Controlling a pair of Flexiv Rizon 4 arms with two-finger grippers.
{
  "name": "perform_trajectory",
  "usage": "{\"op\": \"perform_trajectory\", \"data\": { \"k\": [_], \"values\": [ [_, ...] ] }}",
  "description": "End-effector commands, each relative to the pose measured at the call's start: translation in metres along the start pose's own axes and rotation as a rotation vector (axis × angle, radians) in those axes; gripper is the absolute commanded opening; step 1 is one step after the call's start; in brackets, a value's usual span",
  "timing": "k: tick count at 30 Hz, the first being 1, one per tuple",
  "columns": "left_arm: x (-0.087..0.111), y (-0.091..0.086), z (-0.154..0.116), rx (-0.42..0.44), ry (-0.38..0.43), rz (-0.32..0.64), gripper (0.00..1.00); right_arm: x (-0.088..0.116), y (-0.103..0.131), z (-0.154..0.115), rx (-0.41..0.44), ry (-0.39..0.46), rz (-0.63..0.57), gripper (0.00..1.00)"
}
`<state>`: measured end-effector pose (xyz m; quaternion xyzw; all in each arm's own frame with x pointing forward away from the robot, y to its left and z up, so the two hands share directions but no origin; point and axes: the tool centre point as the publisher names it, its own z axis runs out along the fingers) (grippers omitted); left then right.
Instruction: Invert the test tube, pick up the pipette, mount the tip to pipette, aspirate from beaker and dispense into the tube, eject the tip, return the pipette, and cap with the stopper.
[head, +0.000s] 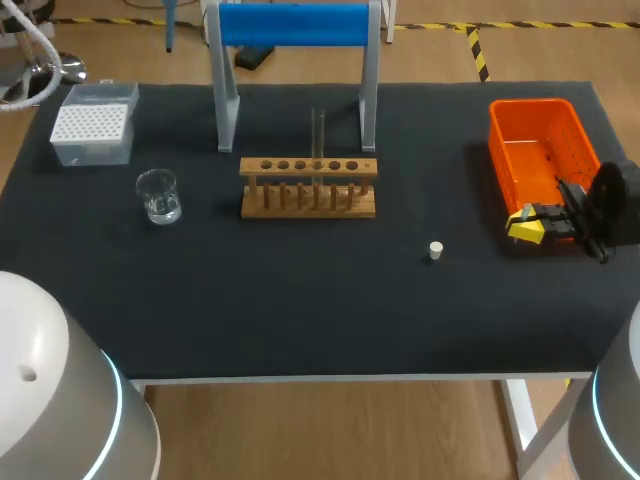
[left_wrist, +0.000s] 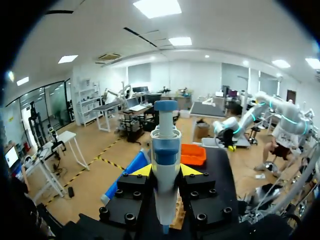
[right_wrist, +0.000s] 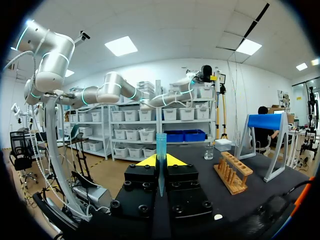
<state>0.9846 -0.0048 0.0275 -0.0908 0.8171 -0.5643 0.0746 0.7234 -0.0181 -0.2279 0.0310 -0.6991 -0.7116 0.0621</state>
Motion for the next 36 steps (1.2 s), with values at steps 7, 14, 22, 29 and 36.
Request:
{"op": "perform_trajectory", "data": {
  "k": [7,14,22,29,36],
  "values": [
    [0.047,0.012,0.002,0.046,0.004,0.007,0.00,0.001,0.000,0.000,0.001,0.000,-0.001,0.00],
    [0.083,0.019,0.012,0.124,-0.175,-0.042,0.00,0.001,0.000,0.000,0.001,0.000,-0.001,0.00],
    [0.104,0.012,0.027,0.166,-0.201,-0.039,0.00,0.001,0.000,0.000,0.001,0.000,-0.001,0.00],
    [0.112,0.000,0.034,0.168,-0.223,-0.057,0.00,0.001,0.000,0.000,0.001,0.000,-0.001,0.00],
    [0.112,0.000,0.034,0.168,-0.223,-0.057,0.00,0.001,0.000,0.000,0.001,0.000,-0.001,0.00]
  ]
}}
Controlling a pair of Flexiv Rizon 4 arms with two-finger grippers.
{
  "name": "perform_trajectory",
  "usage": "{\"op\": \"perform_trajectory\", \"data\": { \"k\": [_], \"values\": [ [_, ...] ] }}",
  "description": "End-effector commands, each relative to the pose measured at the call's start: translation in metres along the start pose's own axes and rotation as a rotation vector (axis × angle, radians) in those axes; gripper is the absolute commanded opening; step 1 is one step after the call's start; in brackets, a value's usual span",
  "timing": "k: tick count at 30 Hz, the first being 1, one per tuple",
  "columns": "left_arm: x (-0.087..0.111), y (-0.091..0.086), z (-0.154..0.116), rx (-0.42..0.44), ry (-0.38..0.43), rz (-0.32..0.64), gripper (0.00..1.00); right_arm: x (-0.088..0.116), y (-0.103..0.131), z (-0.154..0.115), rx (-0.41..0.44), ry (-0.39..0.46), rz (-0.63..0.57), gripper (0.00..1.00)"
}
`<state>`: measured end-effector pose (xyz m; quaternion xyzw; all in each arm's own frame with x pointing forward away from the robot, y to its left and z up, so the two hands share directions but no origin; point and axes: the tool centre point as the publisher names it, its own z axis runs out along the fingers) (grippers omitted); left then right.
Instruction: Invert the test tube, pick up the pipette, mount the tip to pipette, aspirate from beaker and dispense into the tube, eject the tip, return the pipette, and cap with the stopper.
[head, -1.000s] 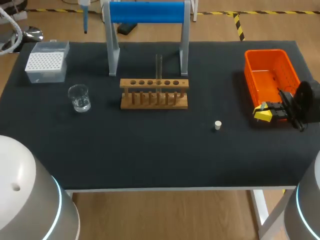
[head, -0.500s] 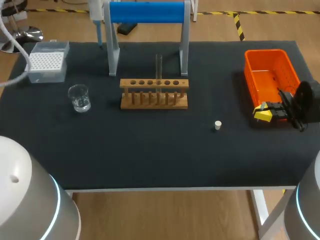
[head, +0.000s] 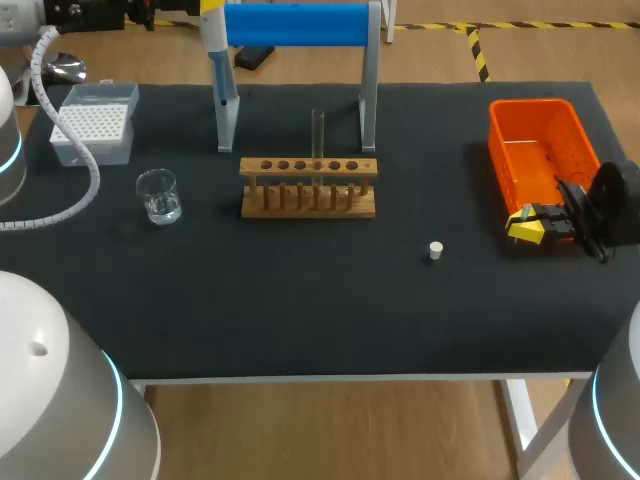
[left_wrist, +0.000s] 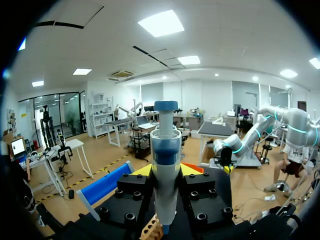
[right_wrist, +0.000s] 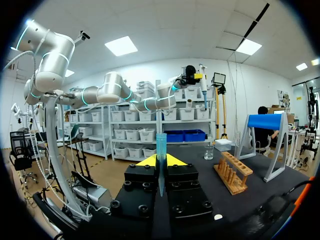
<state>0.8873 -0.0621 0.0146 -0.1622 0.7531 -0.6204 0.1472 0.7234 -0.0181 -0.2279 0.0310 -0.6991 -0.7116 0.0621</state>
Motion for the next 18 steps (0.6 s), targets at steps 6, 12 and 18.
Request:
{"op": "perform_trajectory", "data": {
  "k": [6,12,18],
  "values": [
    [0.003,0.001,-0.002,0.002,-0.024,0.000,0.00,0.001,0.000,0.000,0.001,0.000,-0.001,0.00],
    [0.009,0.001,0.001,0.021,-0.013,0.004,0.00,0.001,0.000,0.000,0.001,0.000,-0.001,0.00],
    [0.033,0.005,0.013,0.013,-0.033,0.009,0.00,0.001,0.000,0.000,0.001,0.000,-0.001,0.00]
  ]
}}
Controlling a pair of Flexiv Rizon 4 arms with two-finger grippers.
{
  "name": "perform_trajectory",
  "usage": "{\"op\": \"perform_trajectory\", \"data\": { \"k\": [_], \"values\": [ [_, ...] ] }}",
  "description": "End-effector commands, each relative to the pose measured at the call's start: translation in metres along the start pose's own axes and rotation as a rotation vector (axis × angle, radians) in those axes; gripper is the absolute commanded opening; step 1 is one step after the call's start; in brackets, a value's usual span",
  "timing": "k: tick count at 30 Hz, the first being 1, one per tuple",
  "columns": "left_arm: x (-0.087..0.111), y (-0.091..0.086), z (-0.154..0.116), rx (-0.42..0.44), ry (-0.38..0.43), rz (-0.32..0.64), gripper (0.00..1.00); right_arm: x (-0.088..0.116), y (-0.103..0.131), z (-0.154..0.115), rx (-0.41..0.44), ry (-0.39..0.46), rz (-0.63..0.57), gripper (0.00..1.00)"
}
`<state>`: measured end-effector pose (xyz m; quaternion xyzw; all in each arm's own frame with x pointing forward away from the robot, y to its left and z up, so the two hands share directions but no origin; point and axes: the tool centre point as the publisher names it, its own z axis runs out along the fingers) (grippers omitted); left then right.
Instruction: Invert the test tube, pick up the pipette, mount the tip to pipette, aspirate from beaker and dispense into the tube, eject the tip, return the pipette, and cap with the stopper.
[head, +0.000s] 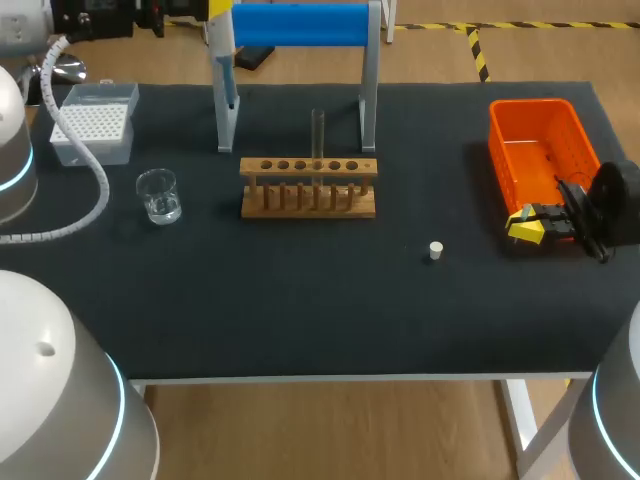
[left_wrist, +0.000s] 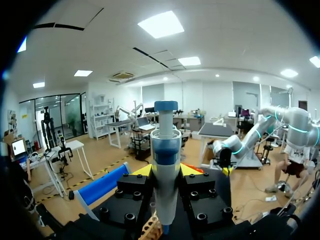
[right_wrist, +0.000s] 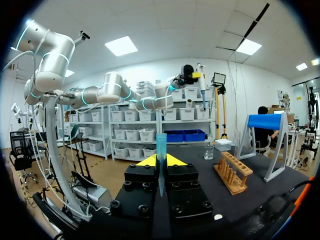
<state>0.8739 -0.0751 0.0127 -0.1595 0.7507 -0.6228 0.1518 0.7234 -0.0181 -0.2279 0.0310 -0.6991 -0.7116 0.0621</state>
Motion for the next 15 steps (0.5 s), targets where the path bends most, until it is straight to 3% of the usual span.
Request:
{"op": "perform_trajectory", "data": {
  "k": [1,9,15],
  "values": [
    [0.020,0.006,0.009,0.008,-0.028,0.003,0.00,0.001,0.000,0.000,0.001,0.000,-0.001,0.00],
    [0.047,0.008,0.046,-0.024,-0.008,0.017,0.00,0.001,0.000,0.000,0.001,0.000,-0.001,0.00],
    [0.060,0.008,0.068,0.011,0.010,0.018,0.00,0.001,0.000,0.000,0.001,0.000,-0.001,0.00]
  ]
}}
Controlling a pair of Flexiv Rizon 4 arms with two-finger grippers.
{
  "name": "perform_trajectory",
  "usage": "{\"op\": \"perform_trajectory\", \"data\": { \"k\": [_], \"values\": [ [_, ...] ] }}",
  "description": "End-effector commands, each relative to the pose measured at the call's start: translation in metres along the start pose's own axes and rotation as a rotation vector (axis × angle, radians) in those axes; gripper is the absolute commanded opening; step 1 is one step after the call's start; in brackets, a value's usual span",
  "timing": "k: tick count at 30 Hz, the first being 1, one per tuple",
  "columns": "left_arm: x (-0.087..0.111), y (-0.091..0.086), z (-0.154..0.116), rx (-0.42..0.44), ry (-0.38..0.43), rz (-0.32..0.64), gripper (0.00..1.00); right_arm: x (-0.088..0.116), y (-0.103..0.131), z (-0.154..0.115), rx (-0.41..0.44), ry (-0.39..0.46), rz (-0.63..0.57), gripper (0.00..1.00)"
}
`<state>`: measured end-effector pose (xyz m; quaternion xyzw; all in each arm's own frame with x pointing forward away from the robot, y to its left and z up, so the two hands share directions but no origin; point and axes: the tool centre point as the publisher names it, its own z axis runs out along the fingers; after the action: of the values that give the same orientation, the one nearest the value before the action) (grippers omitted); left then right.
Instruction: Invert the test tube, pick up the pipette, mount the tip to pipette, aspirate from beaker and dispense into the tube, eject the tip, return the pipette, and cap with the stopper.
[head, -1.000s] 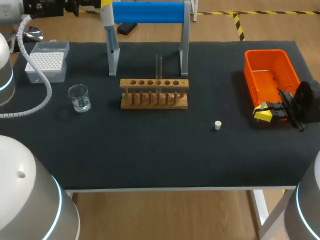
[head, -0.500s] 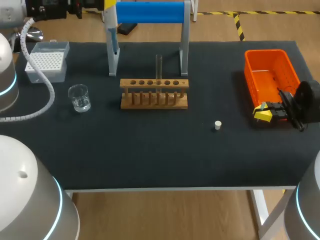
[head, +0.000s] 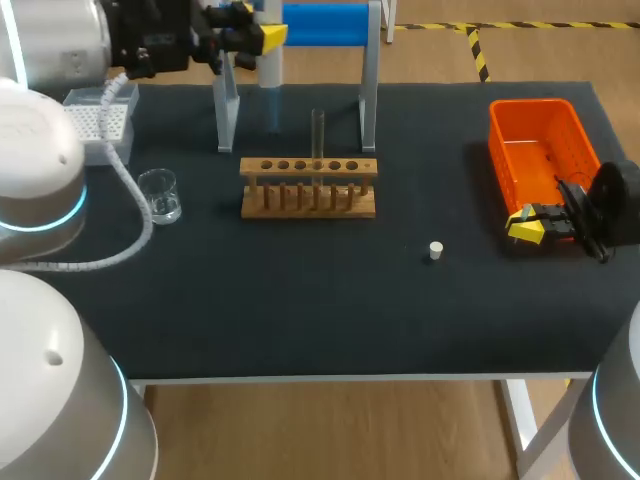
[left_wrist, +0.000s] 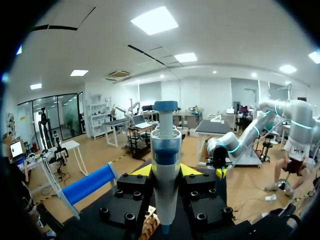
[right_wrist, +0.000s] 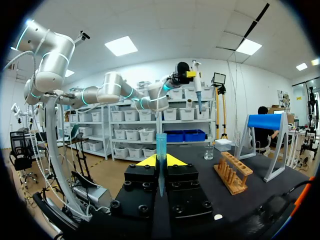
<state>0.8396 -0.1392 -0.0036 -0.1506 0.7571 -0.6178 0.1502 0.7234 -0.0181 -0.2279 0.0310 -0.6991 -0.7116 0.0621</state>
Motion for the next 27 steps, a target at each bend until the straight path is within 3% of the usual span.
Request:
{"op": "perform_trajectory", "data": {
  "k": [1,20,27],
  "values": [
    [0.001,0.001,0.025,0.040,-0.003,0.003,0.00,0.001,0.000,0.000,0.001,0.000,-0.001,0.00],
    [0.021,-0.023,0.052,0.027,0.018,0.016,0.00,0.001,0.000,0.000,0.001,0.000,-0.001,0.00],
    [0.028,-0.023,0.058,0.011,0.028,-0.073,0.00,0.001,0.000,0.000,0.001,0.000,-0.001,0.00]
  ]
}}
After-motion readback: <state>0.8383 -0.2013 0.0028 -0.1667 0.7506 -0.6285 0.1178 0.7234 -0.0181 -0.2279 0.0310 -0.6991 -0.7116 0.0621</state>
